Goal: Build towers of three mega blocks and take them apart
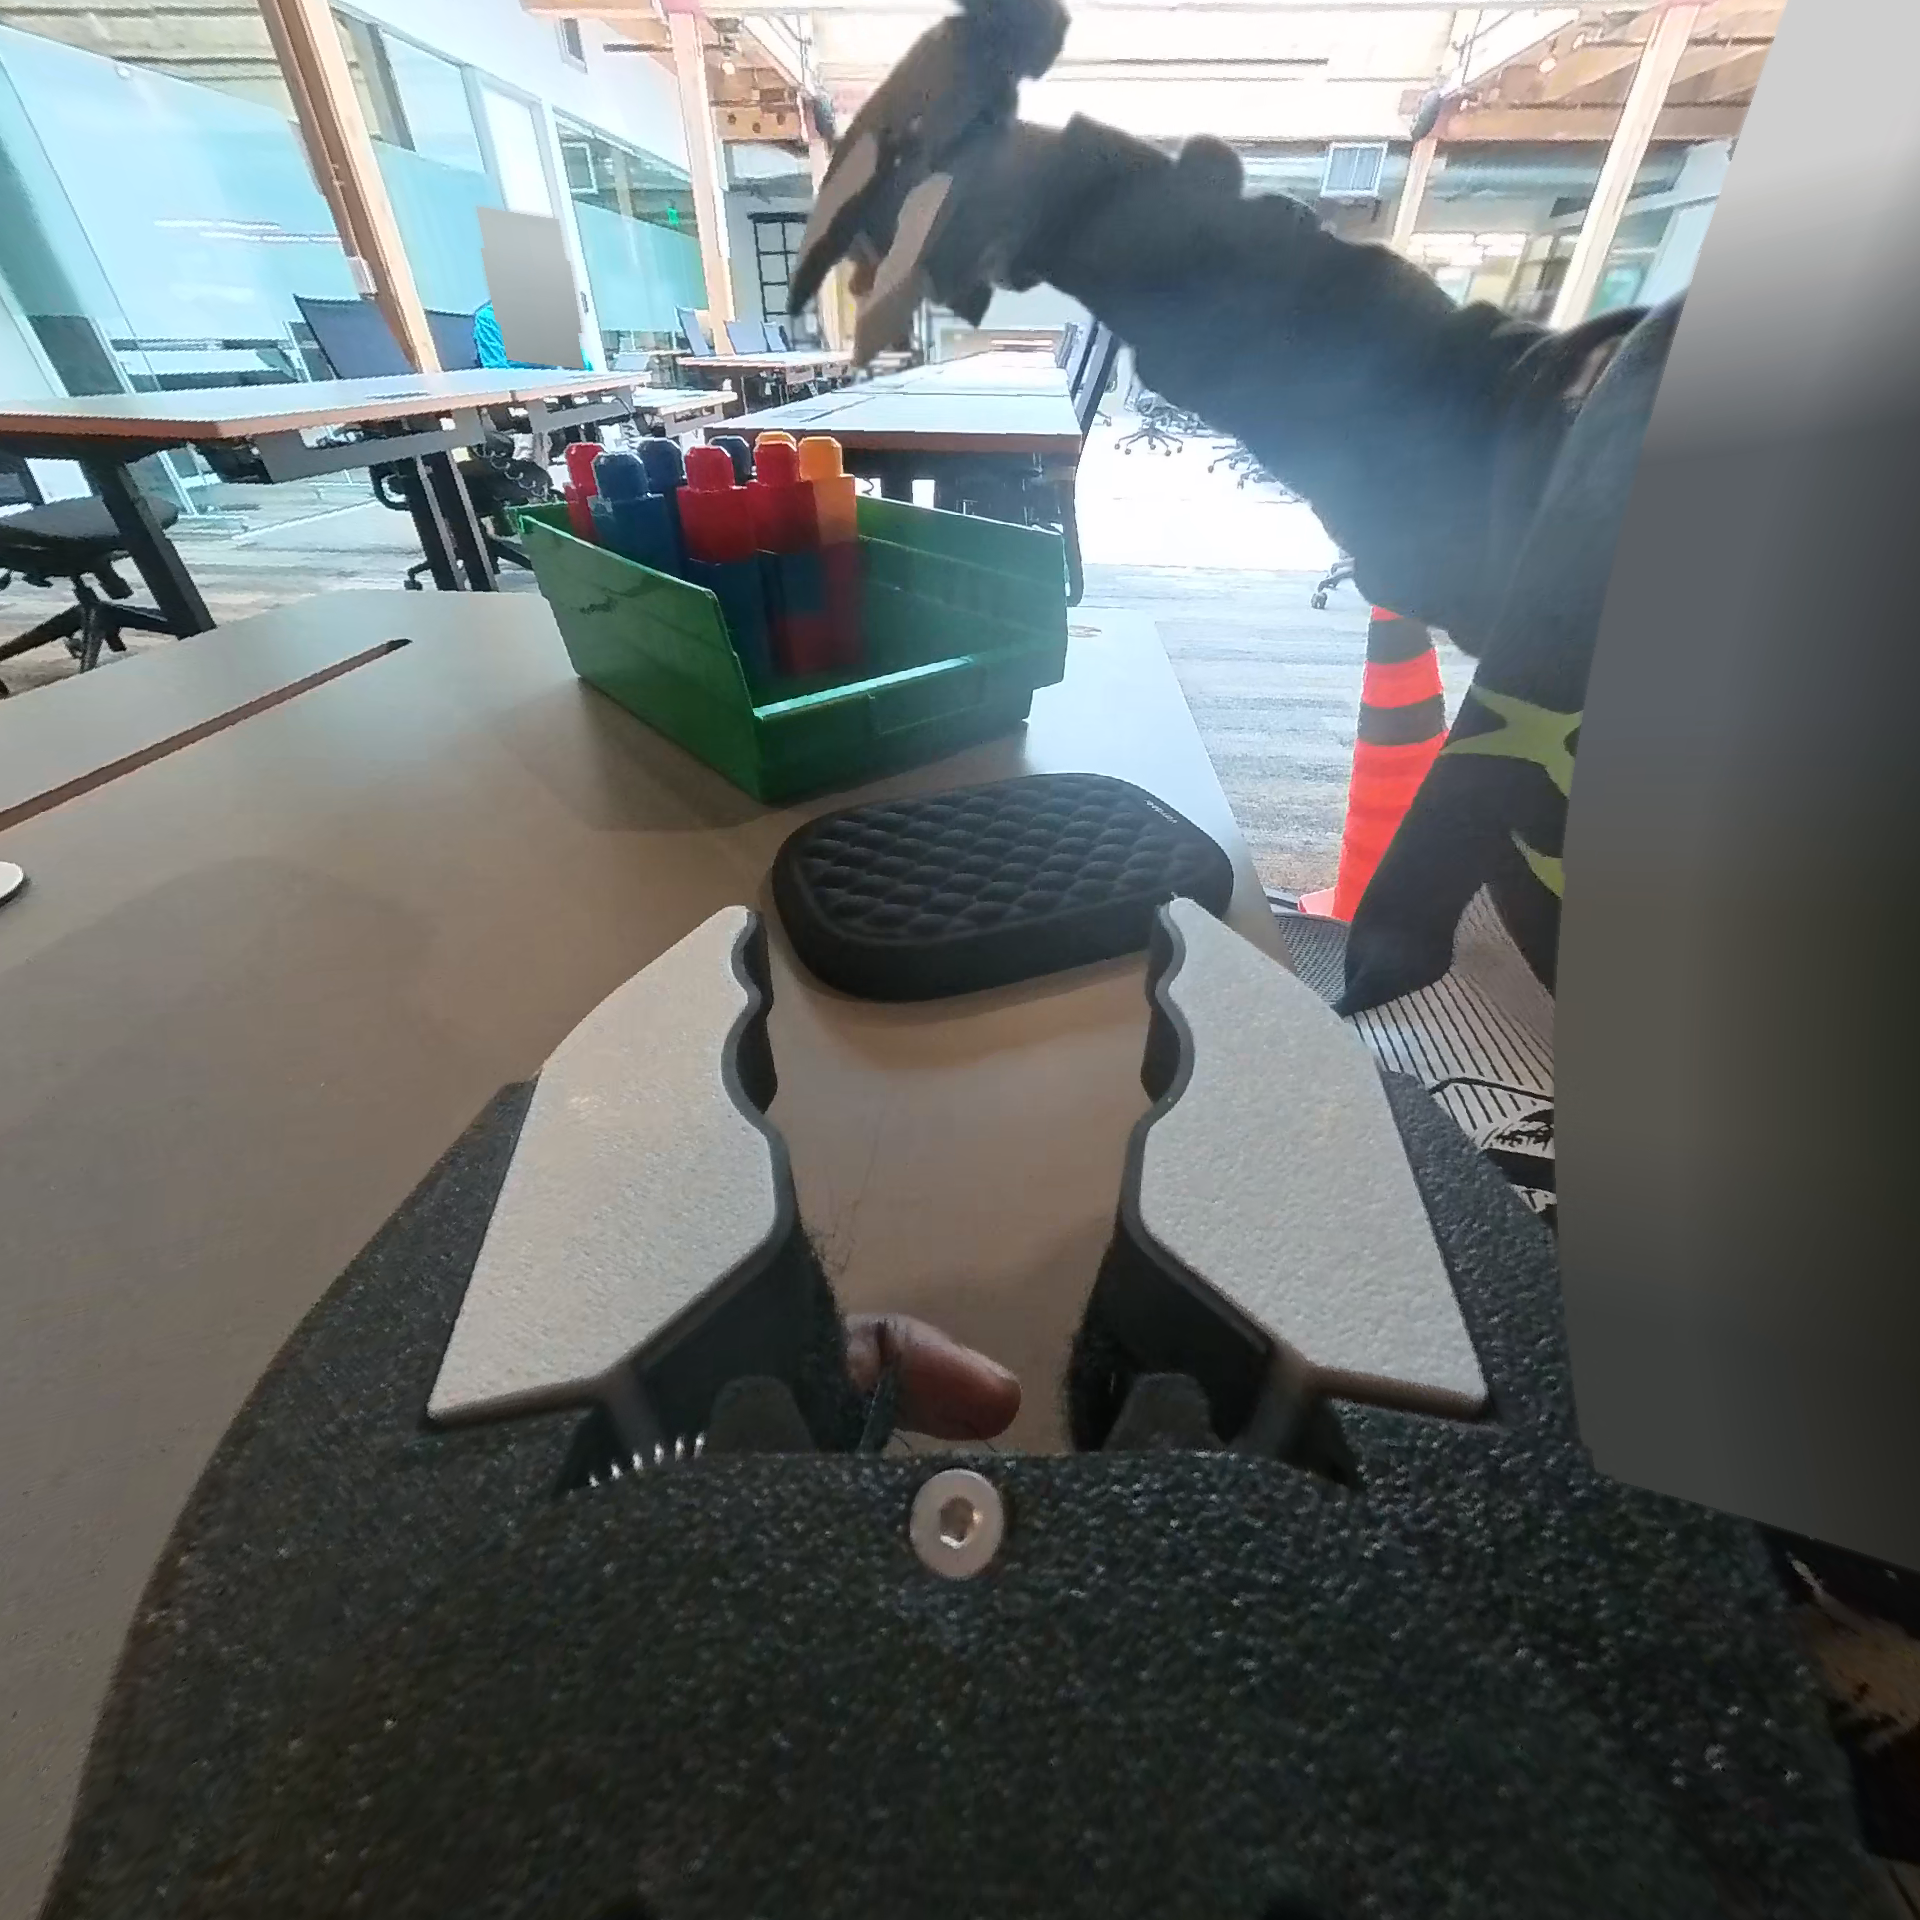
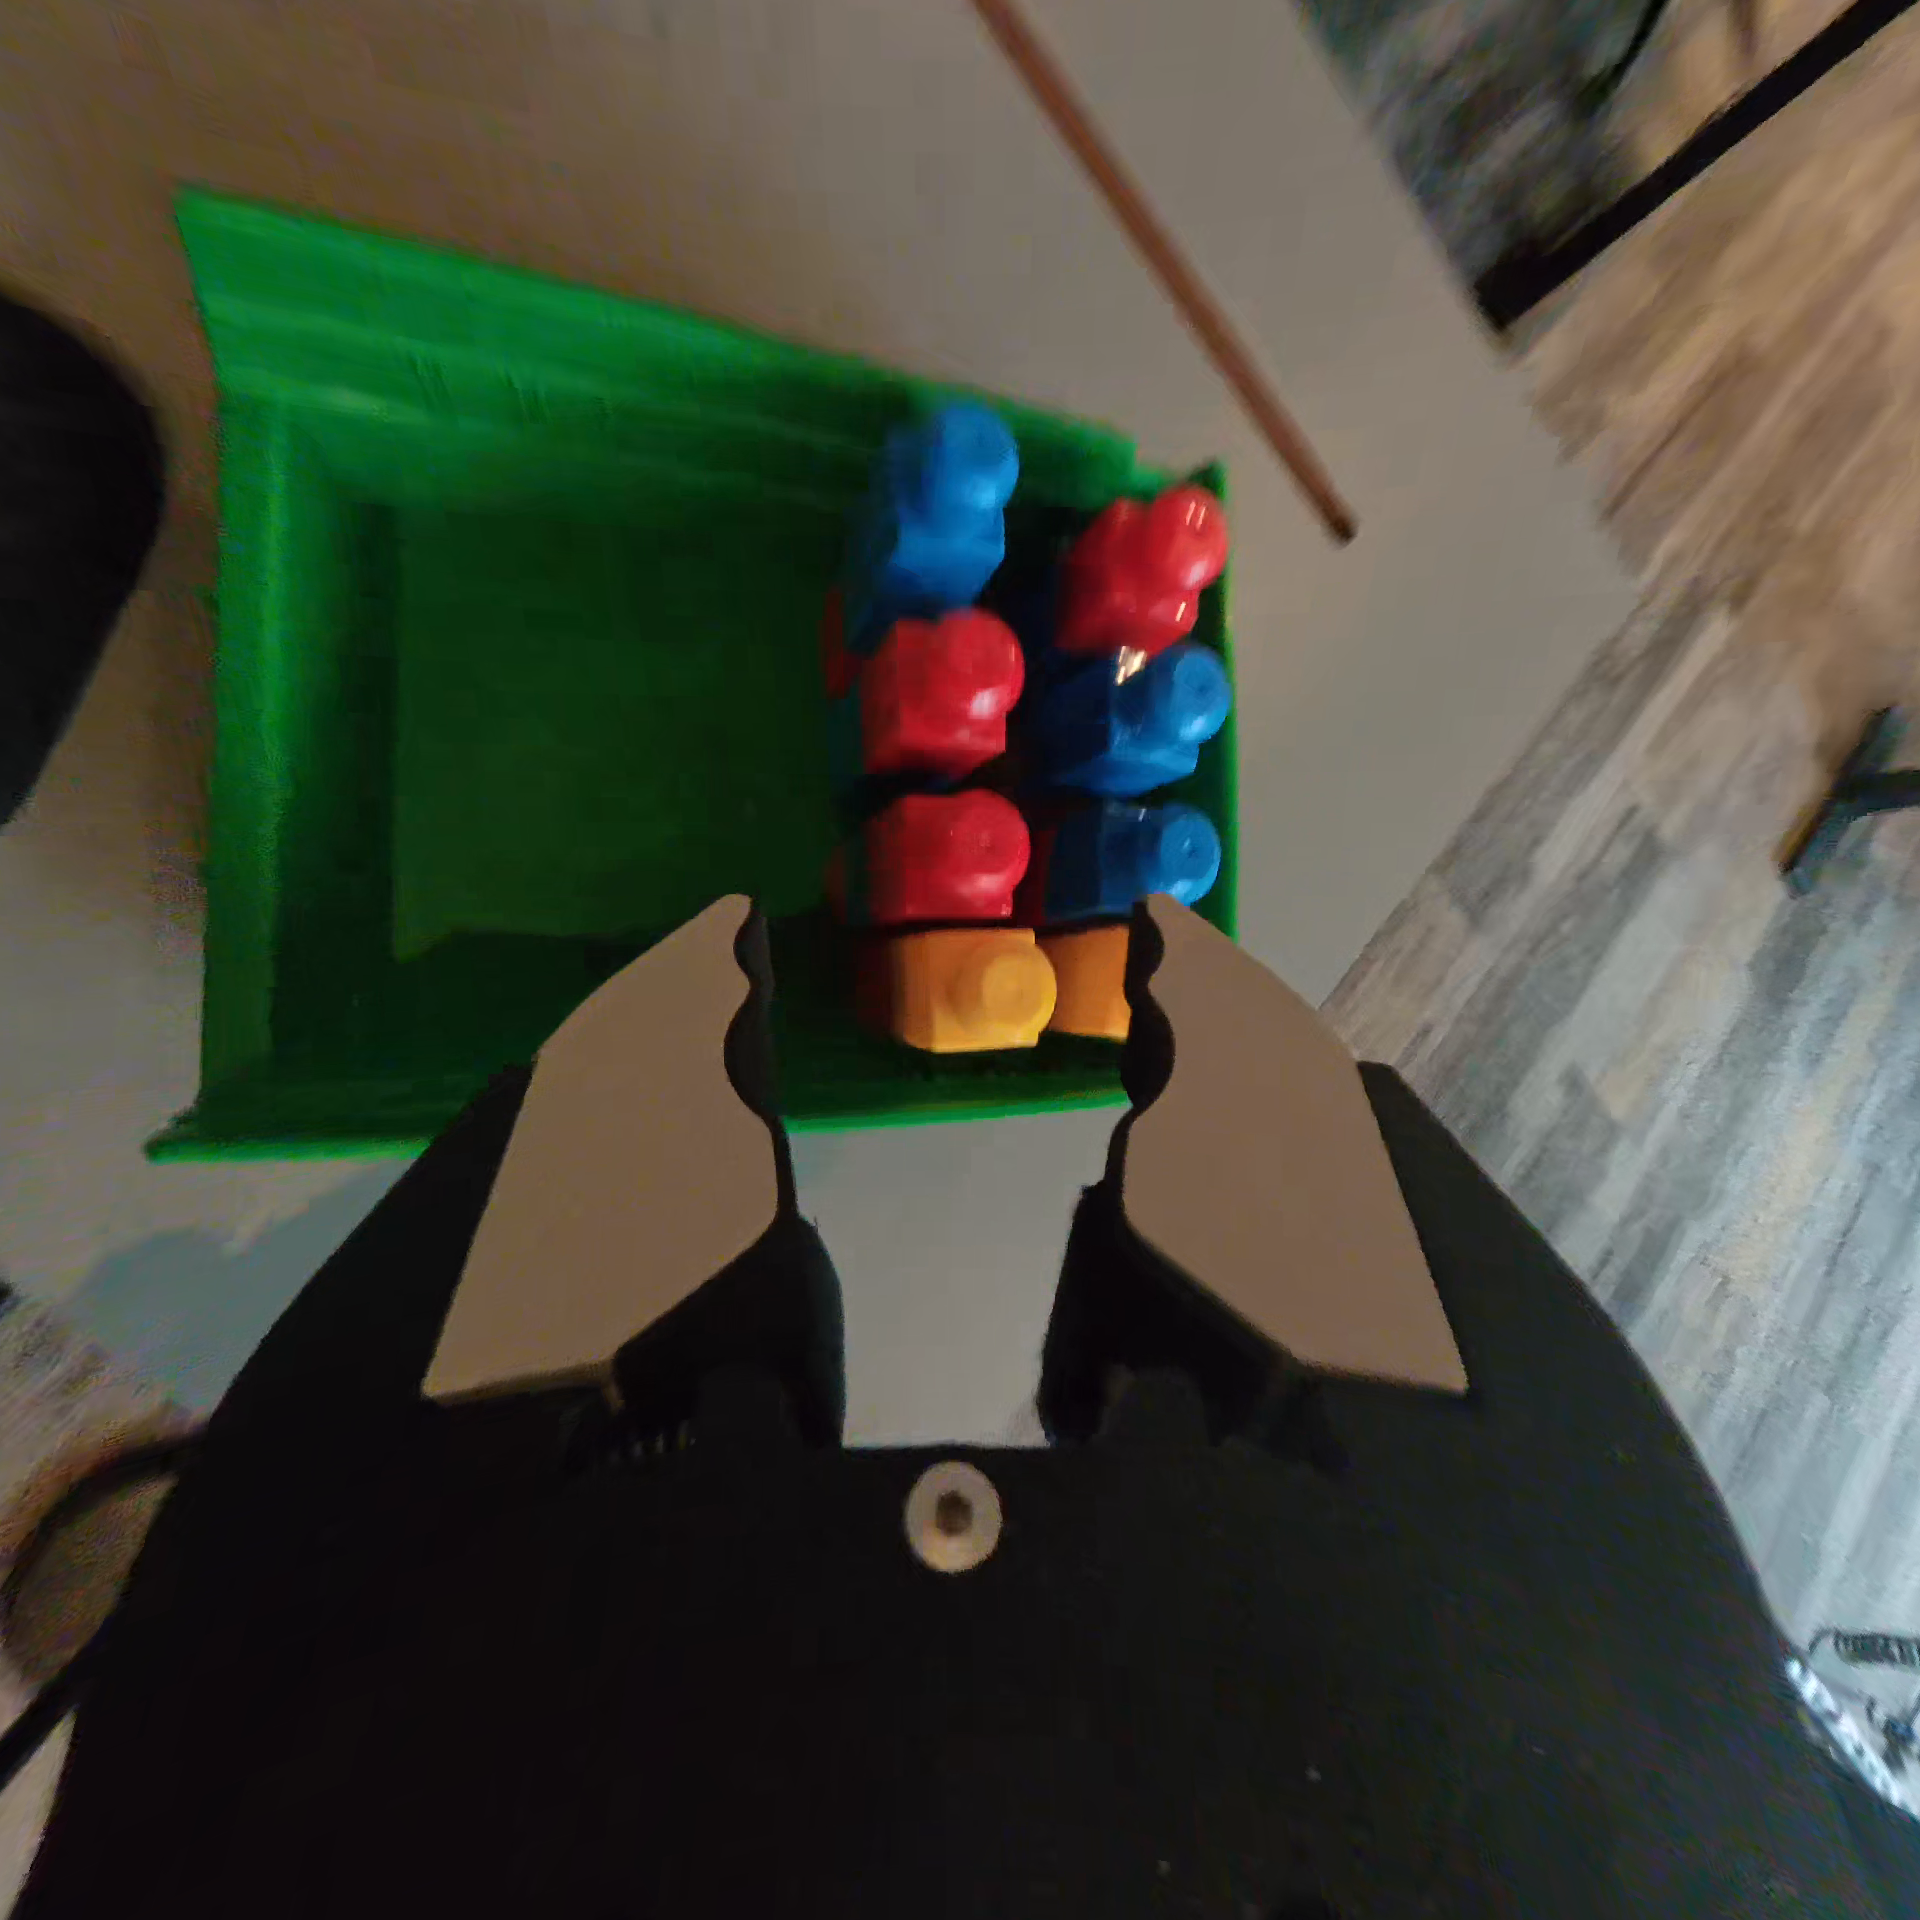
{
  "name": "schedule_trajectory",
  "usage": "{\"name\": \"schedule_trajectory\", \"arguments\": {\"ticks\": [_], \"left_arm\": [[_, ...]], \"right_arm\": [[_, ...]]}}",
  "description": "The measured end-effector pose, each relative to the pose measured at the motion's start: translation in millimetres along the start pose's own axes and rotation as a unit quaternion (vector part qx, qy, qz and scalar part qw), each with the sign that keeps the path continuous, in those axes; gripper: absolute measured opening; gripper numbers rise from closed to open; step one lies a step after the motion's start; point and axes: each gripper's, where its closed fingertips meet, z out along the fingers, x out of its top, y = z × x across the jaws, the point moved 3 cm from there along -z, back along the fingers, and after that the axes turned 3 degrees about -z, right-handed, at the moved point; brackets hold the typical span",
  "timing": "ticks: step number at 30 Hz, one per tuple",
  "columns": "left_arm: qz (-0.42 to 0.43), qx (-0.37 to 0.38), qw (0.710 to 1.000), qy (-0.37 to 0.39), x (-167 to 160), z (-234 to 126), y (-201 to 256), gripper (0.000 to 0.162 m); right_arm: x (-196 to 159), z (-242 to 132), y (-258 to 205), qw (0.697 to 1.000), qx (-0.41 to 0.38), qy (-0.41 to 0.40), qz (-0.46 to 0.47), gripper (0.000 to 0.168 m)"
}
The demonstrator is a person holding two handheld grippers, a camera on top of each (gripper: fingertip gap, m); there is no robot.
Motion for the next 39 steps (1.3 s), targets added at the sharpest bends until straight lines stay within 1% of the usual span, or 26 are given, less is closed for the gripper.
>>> {"name": "schedule_trajectory", "arguments": {"ticks": [2, 5, 7, 8, 11, 12, 15, 18, 19, 21, 24, 26, 27, 31, 33, 37, 39], "left_arm": [[0.000, 0.001, 1.000, -0.001, -0.2, 0.2, -0.2, 0.069], [0.001, 0.003, 1.000, -0.002, -0.3, 0.5, -0.2, 0.069], [0.002, 0.004, 1.000, -0.002, -0.4, 0.7, -0.2, 0.069], [0.003, 0.005, 1.000, -0.002, -0.4, 0.7, -0.2, 0.069], [0.004, 0.006, 1.000, -0.003, -0.5, 0.9, -0.1, 0.068], [0.004, 0.006, 1.000, -0.003, -0.5, 1.0, -0.2, 0.068], [-0.001, 0.006, 1.000, -0.003, -0.3, 1.2, -1.0, 0.069], [-0.006, 0.007, 1.000, 0.002, 1.4, 0.6, -2.0, 0.070], [-0.007, 0.009, 1.000, 0.004, 2.5, 0.5, -2.8, 0.071], [-0.005, 0.026, 1.000, 0.008, 6.1, 2.2, -6.8, 0.074], [0.004, 0.074, 0.997, -0.004, 17.2, 13.5, -17.7, 0.087], [-0.005, 0.116, 0.993, -0.010, 29.9, 27.2, -29.5, 0.097], [-0.011, 0.135, 0.991, -0.008, 37.5, 35.5, -35.5, 0.100], [-0.025, 0.191, 0.981, 0.009, 61.8, 76.2, -58.4, 0.108], [-0.015, 0.214, 0.977, 0.013, 67.7, 97.9, -69.8, 0.108], [0.002, 0.229, 0.973, 0.011, 71.4, 137.4, -89.4, 0.108], [0.010, 0.238, 0.971, 0.006, 72.2, 151.2, -101.1, 0.104]], "right_arm": [[16.3, -14.3, -9.1, 0.997, -0.036, 0.065, -0.002, 0.068], [42.0, -36.5, -34.3, 0.981, -0.064, 0.181, 0.001, 0.082], [56.4, -50.4, -55.3, 0.962, -0.073, 0.263, 0.004, 0.099], [61.0, -55.7, -65.6, 0.952, -0.077, 0.295, 0.010, 0.110], [62.5, -63.5, -86.3, 0.932, -0.111, 0.340, 0.056, 0.146], [58.7, -64.2, -90.3, 0.928, -0.130, 0.340, 0.074, 0.147], [41.1, -67.4, -96.7, 0.912, -0.196, 0.335, 0.130, 0.147], [18.7, -69.9, -106.1, 0.899, -0.233, 0.327, 0.177, 0.147], [10.6, -70.0, -109.8, 0.894, -0.242, 0.324, 0.192, 0.147], [-6.8, -68.1, -116.7, 0.883, -0.249, 0.318, 0.238, 0.141], [-23.6, -64.6, -125.7, 0.873, -0.241, 0.315, 0.284, 0.130], [-27.6, -63.7, -128.2, 0.865, -0.240, 0.309, 0.315, 0.124], [-28.6, -61.7, -132.3, 0.864, -0.236, 0.304, 0.323, 0.124], [-40.2, -46.3, -151.8, 0.848, -0.254, 0.298, 0.358, 0.121], [-48.4, -34.2, -157.9, 0.849, -0.260, 0.276, 0.366, 0.121], [-59.5, -15.1, -157.2, 0.868, -0.263, 0.210, 0.366, 0.120], [-59.7, -10.2, -157.0, 0.871, -0.261, 0.203, 0.363, 0.118]]}}
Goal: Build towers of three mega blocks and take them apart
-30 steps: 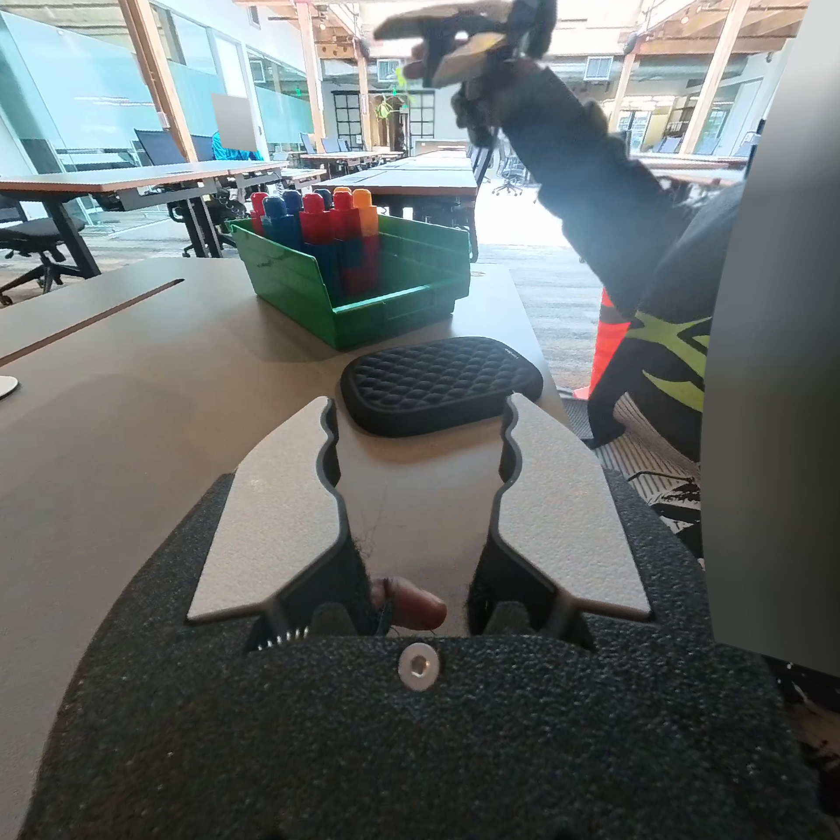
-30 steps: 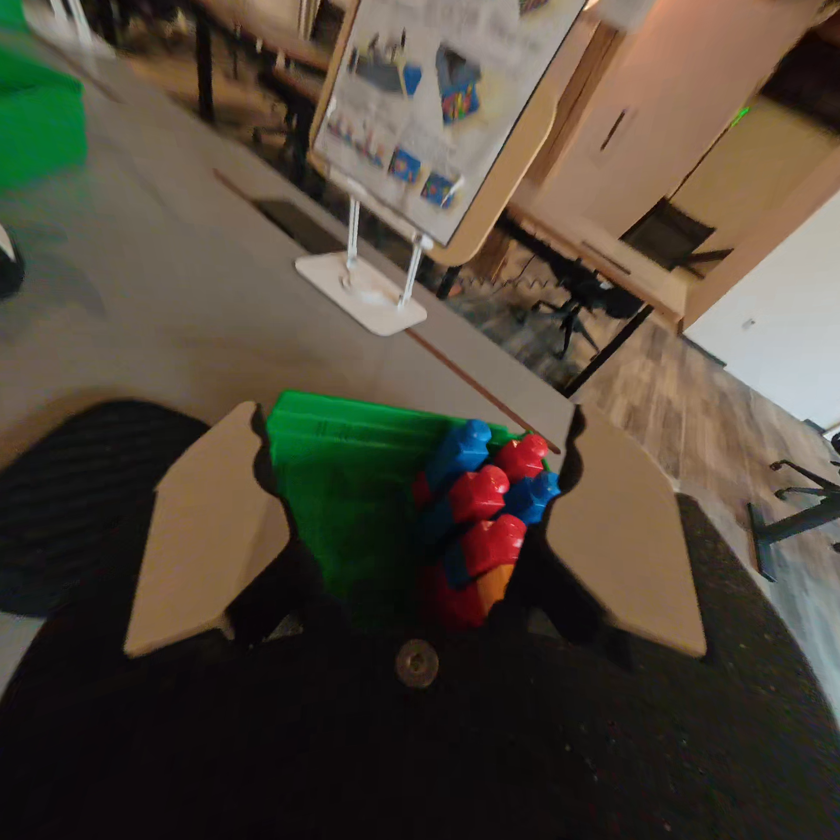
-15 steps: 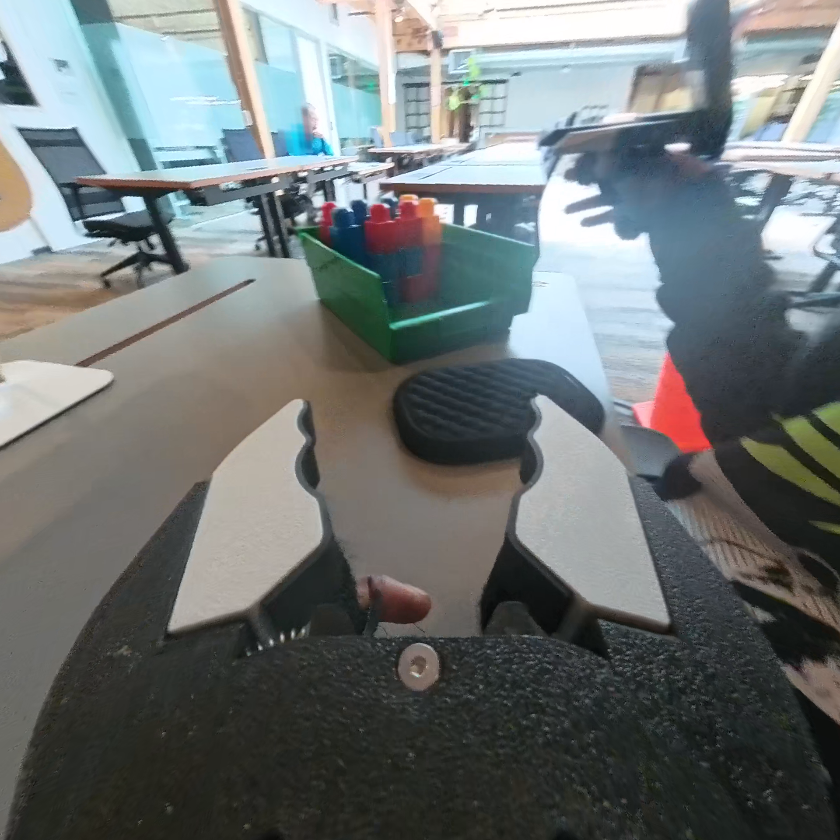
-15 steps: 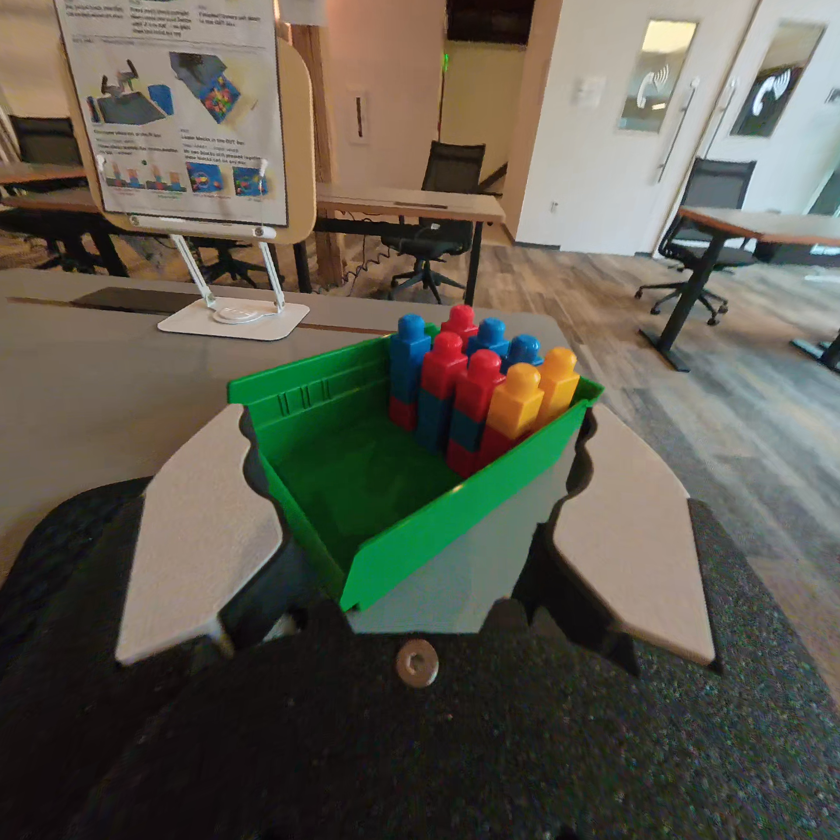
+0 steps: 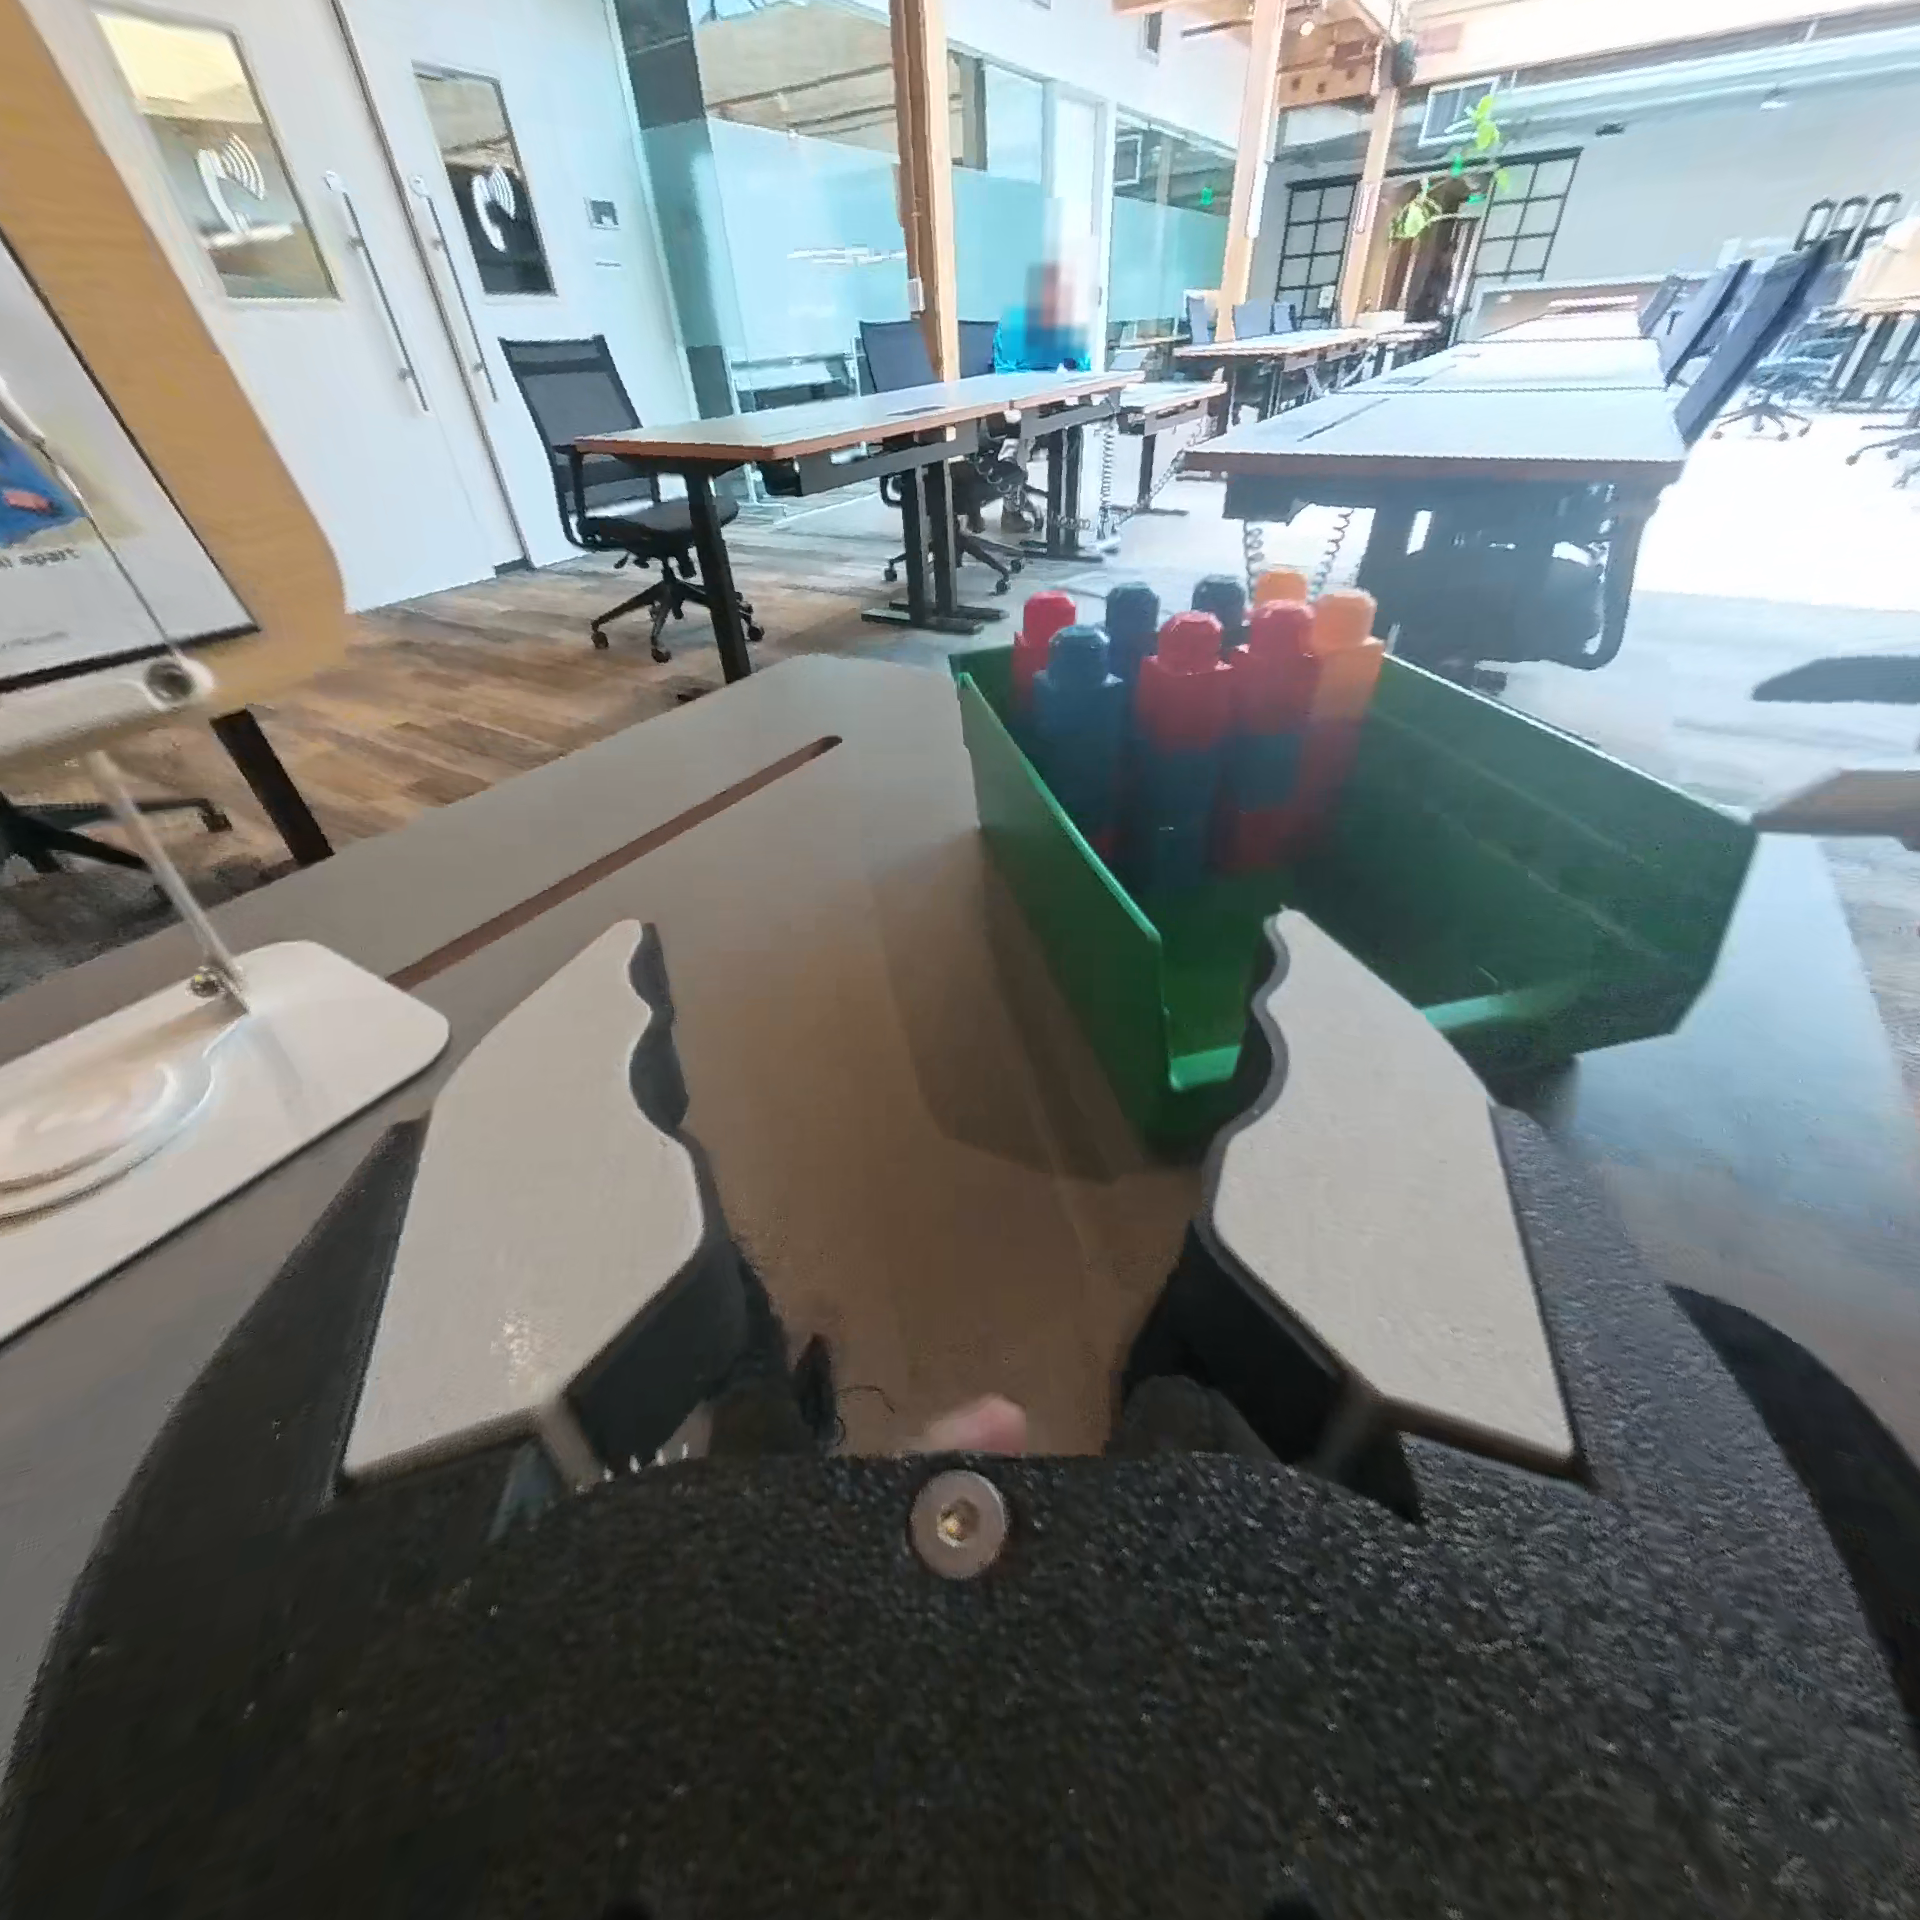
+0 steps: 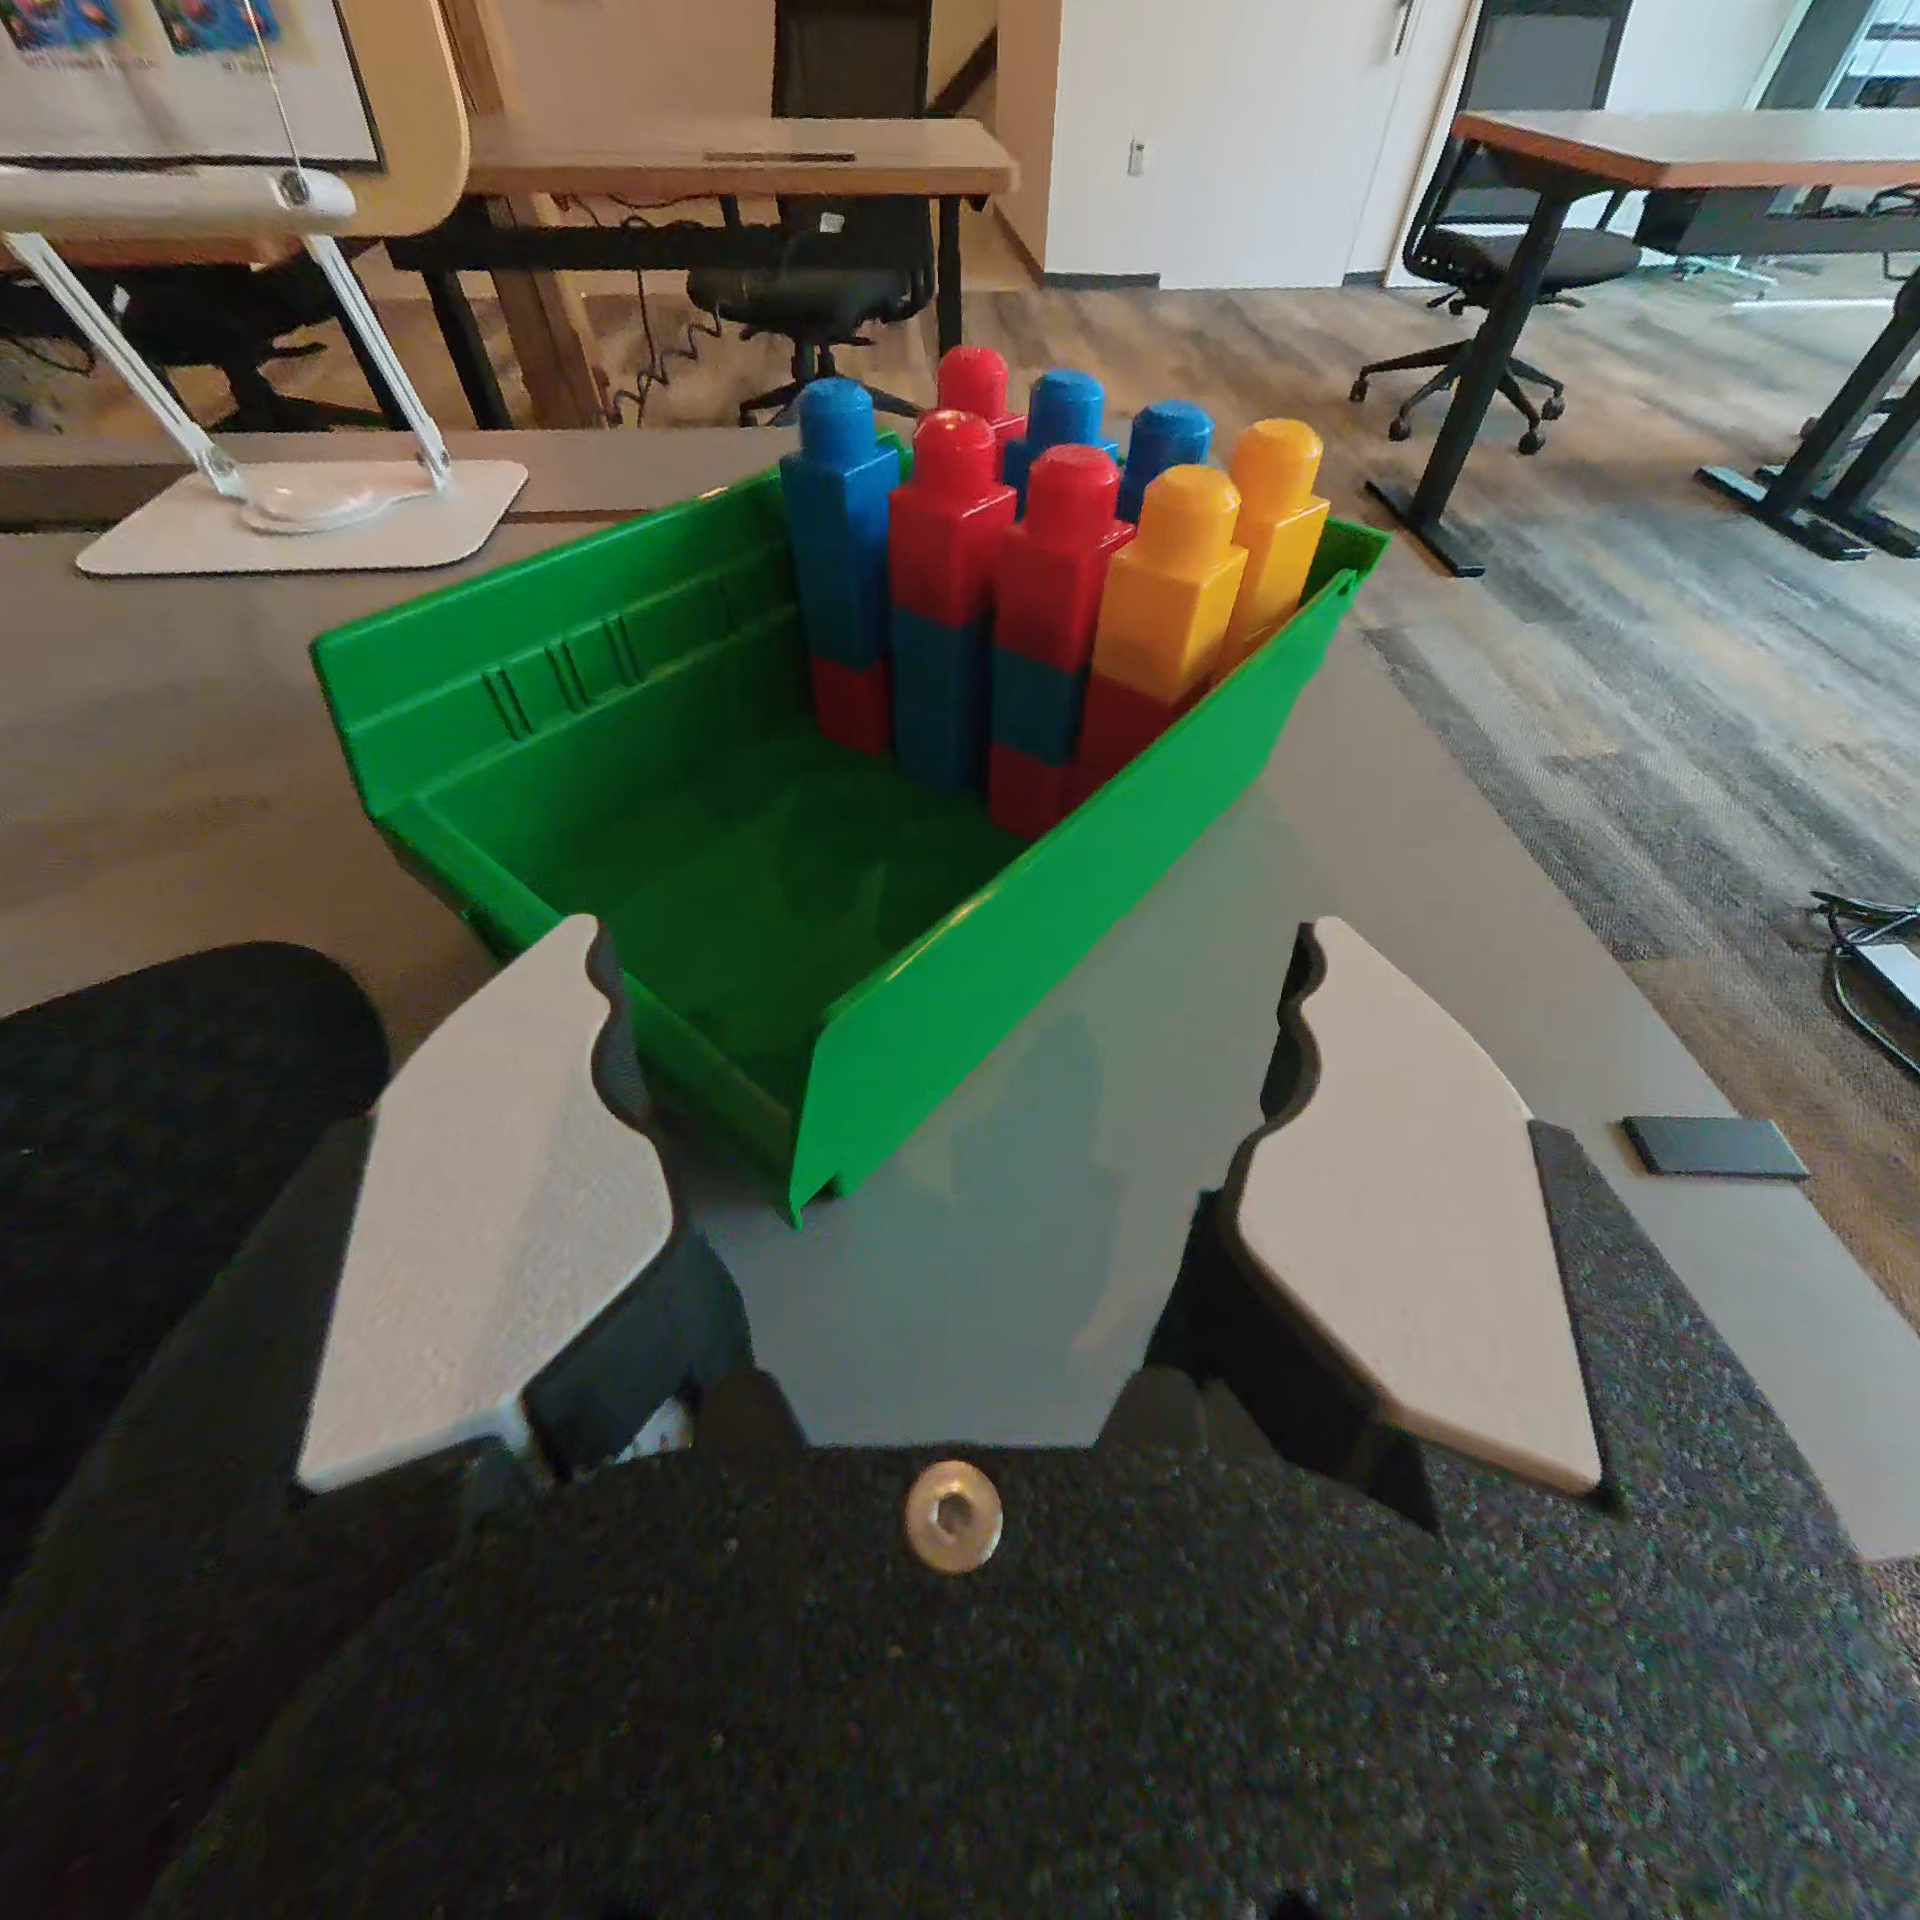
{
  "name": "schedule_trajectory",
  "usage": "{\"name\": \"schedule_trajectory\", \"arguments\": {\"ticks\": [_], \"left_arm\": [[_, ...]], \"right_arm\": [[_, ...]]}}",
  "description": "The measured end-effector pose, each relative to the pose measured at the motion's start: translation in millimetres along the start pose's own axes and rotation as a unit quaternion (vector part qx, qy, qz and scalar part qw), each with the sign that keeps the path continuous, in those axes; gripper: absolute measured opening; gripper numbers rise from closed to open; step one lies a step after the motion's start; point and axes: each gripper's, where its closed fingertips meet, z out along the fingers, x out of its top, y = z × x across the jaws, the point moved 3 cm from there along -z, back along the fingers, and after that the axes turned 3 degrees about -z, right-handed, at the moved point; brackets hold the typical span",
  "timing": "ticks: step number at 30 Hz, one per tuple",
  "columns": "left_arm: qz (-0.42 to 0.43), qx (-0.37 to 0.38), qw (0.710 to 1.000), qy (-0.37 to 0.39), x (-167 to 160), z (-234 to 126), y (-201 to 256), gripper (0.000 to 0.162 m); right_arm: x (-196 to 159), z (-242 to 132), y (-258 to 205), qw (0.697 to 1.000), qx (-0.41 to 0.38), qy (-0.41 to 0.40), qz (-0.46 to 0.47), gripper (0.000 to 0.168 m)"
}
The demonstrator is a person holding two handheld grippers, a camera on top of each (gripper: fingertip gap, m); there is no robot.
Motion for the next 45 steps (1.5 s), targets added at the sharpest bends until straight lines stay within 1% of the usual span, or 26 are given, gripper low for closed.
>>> {"name": "schedule_trajectory", "arguments": {"ticks": [2, 3, 7, 9, 11, 14, 15, 16, 18, 19, 20, 21, 25, 29, 45], "left_arm": [[-0.010, -0.015, 1.000, -0.021, -5.0, 18.2, 1.5, 0.094], [-0.014, -0.023, 0.999, -0.034, -9.4, 27.5, 2.9, 0.092], [-0.014, -0.019, 0.997, -0.071, -27.7, 62.9, 8.3, 0.096], [0.000, -0.022, 0.996, -0.091, -36.7, 77.5, 16.4, 0.094], [0.010, -0.026, 0.994, -0.109, -44.5, 89.7, 24.9, 0.084], [0.013, -0.028, 0.990, -0.136, -55.1, 104.0, 34.1, 0.075], [0.016, -0.024, 0.989, -0.144, -58.3, 107.6, 34.7, 0.069], [0.022, -0.020, 0.988, -0.149, -60.9, 110.4, 34.7, 0.059], [0.028, -0.024, 0.988, -0.149, -63.8, 113.6, 37.1, 0.040], [0.024, -0.027, 0.989, -0.146, -63.8, 113.8, 38.7, 0.027], [0.023, -0.024, 0.989, -0.142, -63.6, 113.5, 39.1, 0.015], [0.025, -0.020, 0.990, -0.138, -63.5, 113.1, 38.6, 0.007], [0.021, -0.015, 0.991, -0.134, -63.9, 110.4, 37.0, 0.007], [0.029, -0.008, 0.990, -0.138, -64.3, 102.3, 31.9, 0.007], [0.012, 0.073, 0.987, -0.141, -67.9, 47.8, -15.6, 0.011]], "right_arm": [[-1.9, 4.4, -0.6, 1.000, -0.002, -0.004, 0.005, 0.115], [-2.8, 6.9, -1.6, 1.000, -0.004, -0.006, 0.007, 0.114], [-11.0, 17.5, -10.8, 0.999, -0.013, -0.037, -0.014, 0.112], [-14.1, 22.8, -13.1, 0.998, -0.025, -0.053, -0.028, 0.111], [-16.4, 26.8, -12.3, 0.996, -0.047, -0.070, -0.039, 0.105], [-22.6, 31.9, -14.5, 0.990, -0.070, -0.106, -0.065, 0.096], [-24.0, 33.5, -16.6, 0.988, -0.071, -0.114, -0.072, 0.091], [-24.9, 34.7, -18.7, 0.987, -0.071, -0.120, -0.079, 0.084], [-26.2, 36.4, -21.9, 0.985, -0.070, -0.129, -0.095, 0.063], [-27.1, 37.0, -23.5, 0.983, -0.067, -0.133, -0.106, 0.048], [-27.0, 37.1, -22.8, 0.981, -0.072, -0.134, -0.117, 0.038], [-26.6, 37.4, -24.0, 0.980, -0.069, -0.133, -0.128, 0.034], [-25.8, 39.0, -25.3, 0.979, -0.064, -0.138, -0.137, 0.033], [-23.7, 44.8, -30.0, 0.981, -0.040, -0.131, -0.137, 0.033], [-6.0, 93.5, -75.6, 0.973, 0.075, -0.109, -0.187, 0.033]]}}
